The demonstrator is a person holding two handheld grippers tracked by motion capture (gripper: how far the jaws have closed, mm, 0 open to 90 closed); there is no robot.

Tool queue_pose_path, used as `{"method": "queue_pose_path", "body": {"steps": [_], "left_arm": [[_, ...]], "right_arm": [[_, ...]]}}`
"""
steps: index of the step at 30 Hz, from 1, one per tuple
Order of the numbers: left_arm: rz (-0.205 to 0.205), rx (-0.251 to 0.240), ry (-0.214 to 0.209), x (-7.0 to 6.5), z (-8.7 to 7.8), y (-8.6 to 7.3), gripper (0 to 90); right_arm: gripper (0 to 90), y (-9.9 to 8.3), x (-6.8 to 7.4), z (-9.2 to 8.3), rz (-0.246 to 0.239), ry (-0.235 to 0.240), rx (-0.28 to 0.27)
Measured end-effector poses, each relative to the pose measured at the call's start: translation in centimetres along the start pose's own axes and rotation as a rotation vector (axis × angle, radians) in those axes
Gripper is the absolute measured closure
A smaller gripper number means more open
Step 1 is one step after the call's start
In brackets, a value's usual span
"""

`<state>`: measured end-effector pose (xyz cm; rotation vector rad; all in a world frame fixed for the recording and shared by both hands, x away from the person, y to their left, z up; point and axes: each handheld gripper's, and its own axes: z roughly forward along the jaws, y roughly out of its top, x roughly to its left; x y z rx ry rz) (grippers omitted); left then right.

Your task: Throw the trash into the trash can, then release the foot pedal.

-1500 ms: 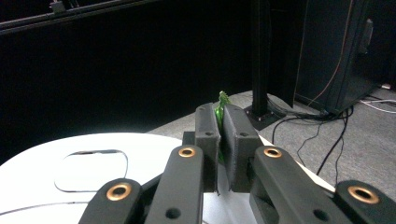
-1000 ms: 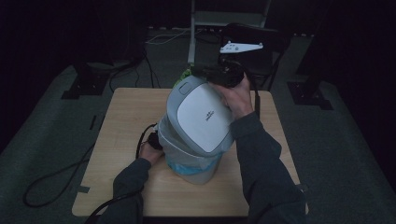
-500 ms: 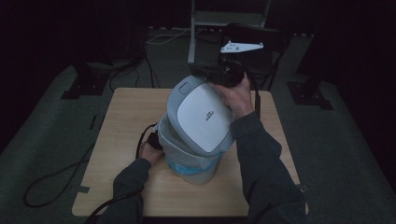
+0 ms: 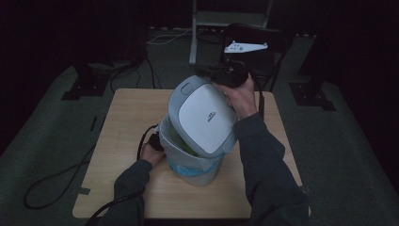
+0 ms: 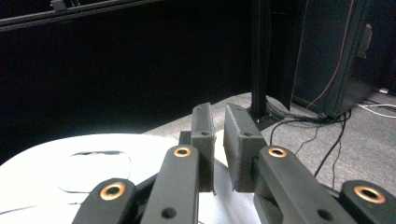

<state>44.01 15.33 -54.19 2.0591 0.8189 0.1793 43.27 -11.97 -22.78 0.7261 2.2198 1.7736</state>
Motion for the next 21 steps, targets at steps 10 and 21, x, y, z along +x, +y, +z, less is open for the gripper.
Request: {"method": "queue_pose_path", "body": {"steps": [10,21], "left_arm": [[-0.002,0.001,-0.004,0.1,0.0,0.0,90.0],[-0.002,0.000,-0.004,0.0,0.0,0.0,90.0]], "right_arm": [[80.4,-0.6,-1.0,-0.2,0.010,-0.066,0.006],[79.5,-1.4,-1.8,-0.6,0.029,-0.102,0.006]]}}
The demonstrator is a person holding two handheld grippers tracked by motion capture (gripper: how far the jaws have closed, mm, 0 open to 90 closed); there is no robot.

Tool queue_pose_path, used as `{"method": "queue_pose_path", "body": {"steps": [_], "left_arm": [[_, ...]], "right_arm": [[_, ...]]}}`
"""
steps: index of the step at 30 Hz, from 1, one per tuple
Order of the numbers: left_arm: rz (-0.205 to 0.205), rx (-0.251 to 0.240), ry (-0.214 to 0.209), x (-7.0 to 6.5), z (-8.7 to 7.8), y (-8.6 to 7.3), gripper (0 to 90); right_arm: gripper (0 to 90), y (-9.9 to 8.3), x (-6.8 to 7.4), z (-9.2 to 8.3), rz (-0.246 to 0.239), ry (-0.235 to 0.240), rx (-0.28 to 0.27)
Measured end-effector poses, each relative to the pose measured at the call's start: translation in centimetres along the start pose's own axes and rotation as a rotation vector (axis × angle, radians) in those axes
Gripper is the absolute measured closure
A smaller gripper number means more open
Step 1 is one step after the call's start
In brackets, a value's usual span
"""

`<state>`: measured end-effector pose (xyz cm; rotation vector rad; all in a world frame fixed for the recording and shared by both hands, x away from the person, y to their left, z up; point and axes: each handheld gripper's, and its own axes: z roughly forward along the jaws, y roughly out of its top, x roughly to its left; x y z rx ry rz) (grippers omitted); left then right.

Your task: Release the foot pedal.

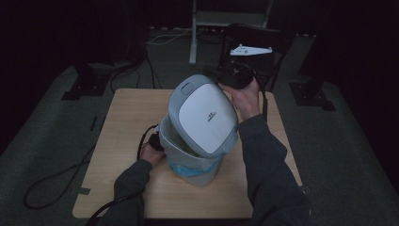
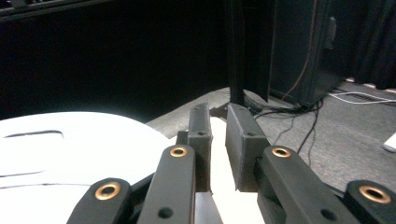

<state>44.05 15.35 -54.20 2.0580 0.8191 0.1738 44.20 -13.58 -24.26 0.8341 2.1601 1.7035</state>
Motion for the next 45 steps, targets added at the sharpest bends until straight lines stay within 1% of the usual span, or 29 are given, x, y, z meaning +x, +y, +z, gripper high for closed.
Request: {"method": "queue_pose_path", "body": {"steps": [2,11,13,15,18,19,20,21,22,23,25,26,27,28,29,37,39,42,43,44,45], "left_arm": [[0.000,0.000,0.000,0.0,0.0,0.0,90.0],[-0.001,0.000,-0.001,0.0,0.0,0.0,90.0],[-0.002,0.000,-0.002,0.0,0.0,0.0,90.0],[-0.002,0.000,-0.001,0.0,0.0,0.0,90.0],[-0.003,0.001,-0.001,0.0,0.0,0.0,90.0],[-0.002,0.001,0.000,0.0,0.0,0.0,90.0],[-0.002,0.001,0.000,0.0,0.0,0.0,90.0],[-0.003,0.001,0.000,0.0,0.0,0.0,90.0],[-0.002,0.001,0.000,0.0,0.0,0.0,90.0],[-0.004,0.002,-0.002,0.0,0.0,0.0,90.0],[-0.009,0.003,-0.008,0.2,0.0,0.1,90.0],[-0.009,0.003,-0.008,0.2,0.0,0.1,90.0],[-0.014,0.001,-0.011,0.2,0.0,0.1,90.0],[-0.021,-0.002,-0.013,0.2,0.0,0.1,90.0],[-0.023,0.000,-0.018,0.3,0.0,0.1,90.0],[-0.043,-0.004,-0.044,0.6,-0.2,0.2,90.0],[-0.037,0.001,-0.044,0.6,-0.2,0.3,90.0],[-0.032,0.011,-0.044,0.5,-0.3,0.6,88.3],[-0.023,0.016,-0.042,0.5,-0.3,0.6,88.1],[-0.025,0.017,-0.041,0.4,-0.3,0.7,88.1],[-0.024,0.015,-0.040,0.4,-0.4,0.7,88.1]], "right_arm": [[78.8,-0.2,-0.3,-0.1,0.003,-0.019,0.003],[78.6,-1.1,-1.2,-0.4,0.021,-0.047,0.005],[78.4,-1.3,-1.4,-0.4,0.018,-0.050,0.008],[78.3,-1.4,-1.4,-0.6,0.013,-0.067,0.009],[78.2,-1.7,-1.7,-0.8,0.016,-0.077,0.006],[78.1,-1.8,-1.8,-0.8,0.017,-0.087,0.008],[78.0,-2.2,-2.0,-1.0,0.012,-0.108,0.013],[78.0,-2.2,-2.0,-1.0,0.012,-0.108,0.013],[78.0,-2.6,-2.3,-1.2,0.014,-0.127,0.015],[78.0,-2.6,-2.3,-1.2,0.014,-0.127,0.015],[77.7,-3.0,-2.6,-1.3,0.010,-0.153,0.022],[77.3,-3.5,-3.0,-1.5,0.013,-0.163,0.021],[77.3,-3.5,-3.0,-1.5,0.013,-0.163,0.021],[76.1,-3.9,-3.4,-1.7,0.025,-0.168,0.022],[76.1,-3.9,-3.4,-1.7,0.025,-0.168,0.022],[75.1,-5.6,-4.8,-2.5,0.052,-0.193,0.022],[75.1,-6.2,-5.2,-2.7,0.061,-0.208,0.021],[75.1,-6.6,-5.6,-2.8,0.070,-0.214,0.022],[75.1,-6.9,-5.7,-2.9,0.070,-0.218,0.023],[75.1,-7.3,-6.0,-2.9,0.079,-0.224,0.029],[75.1,-7.3,-6.0,-2.9,0.079,-0.224,0.029]]}}
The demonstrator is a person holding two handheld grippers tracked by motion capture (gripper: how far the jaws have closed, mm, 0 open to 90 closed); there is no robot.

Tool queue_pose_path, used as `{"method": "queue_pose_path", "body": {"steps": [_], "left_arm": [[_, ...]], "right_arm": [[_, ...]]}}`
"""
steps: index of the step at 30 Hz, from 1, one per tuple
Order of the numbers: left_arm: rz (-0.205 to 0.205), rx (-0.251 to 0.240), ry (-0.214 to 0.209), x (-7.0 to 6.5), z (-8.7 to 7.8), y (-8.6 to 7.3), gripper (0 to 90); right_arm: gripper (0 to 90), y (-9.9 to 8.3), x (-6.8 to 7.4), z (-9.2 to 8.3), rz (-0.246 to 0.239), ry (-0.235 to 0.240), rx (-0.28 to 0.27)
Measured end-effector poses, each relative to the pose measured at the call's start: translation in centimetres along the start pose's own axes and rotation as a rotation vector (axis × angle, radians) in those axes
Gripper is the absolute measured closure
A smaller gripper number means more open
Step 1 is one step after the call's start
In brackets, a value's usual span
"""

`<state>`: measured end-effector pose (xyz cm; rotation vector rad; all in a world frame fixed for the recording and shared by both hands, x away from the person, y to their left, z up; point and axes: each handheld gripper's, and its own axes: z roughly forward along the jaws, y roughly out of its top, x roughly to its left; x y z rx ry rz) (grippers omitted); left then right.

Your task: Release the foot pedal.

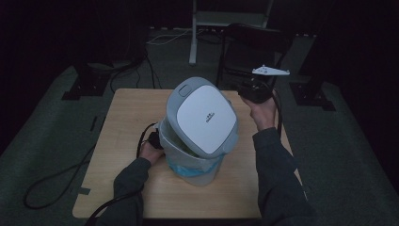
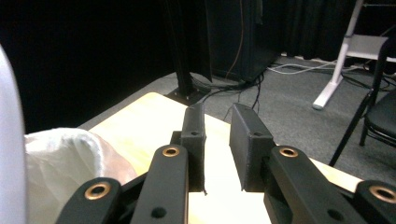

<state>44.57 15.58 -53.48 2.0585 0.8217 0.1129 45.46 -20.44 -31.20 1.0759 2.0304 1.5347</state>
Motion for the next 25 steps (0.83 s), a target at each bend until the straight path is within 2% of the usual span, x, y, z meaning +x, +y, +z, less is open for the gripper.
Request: {"method": "queue_pose_path", "body": {"steps": [4,5,11,13,14,16,19,21,25], "left_arm": [[-0.001,-0.021,0.009,0.0,-0.6,0.2,85.1],[-0.007,-0.043,0.028,0.2,-1.3,0.4,84.3],[-0.036,-0.078,0.078,1.2,-2.9,0.3,81.0],[-0.040,-0.079,0.088,1.4,-3.2,0.2,79.2],[-0.041,-0.076,0.111,1.5,-3.4,-0.1,76.7],[-0.053,-0.072,0.130,1.7,-3.6,-0.5,75.4],[-0.072,-0.071,0.146,2.0,-3.8,-1.0,71.6],[-0.077,-0.067,0.156,2.2,-3.9,-1.3,69.5],[-0.091,-0.054,0.174,2.3,-4.4,-2.2,67.1]], "right_arm": [[75.1,-0.9,-0.6,0.1,0.011,-0.017,0.011],[75.1,-1.1,-0.7,0.1,0.012,-0.018,0.015],[74.9,-1.8,-1.0,0.2,0.007,-0.040,0.027],[74.8,-2.2,-1.1,0.3,0.003,-0.048,0.029],[74.7,-2.7,-1.3,0.4,0.005,-0.059,0.036],[74.5,-3.2,-1.6,0.5,0.010,-0.065,0.040],[73.7,-4.0,-2.0,0.6,0.014,-0.086,0.048],[70.3,-4.7,-2.2,0.7,0.010,-0.106,0.058],[58.1,-6.8,-3.1,1.4,-0.002,-0.191,0.100]]}}
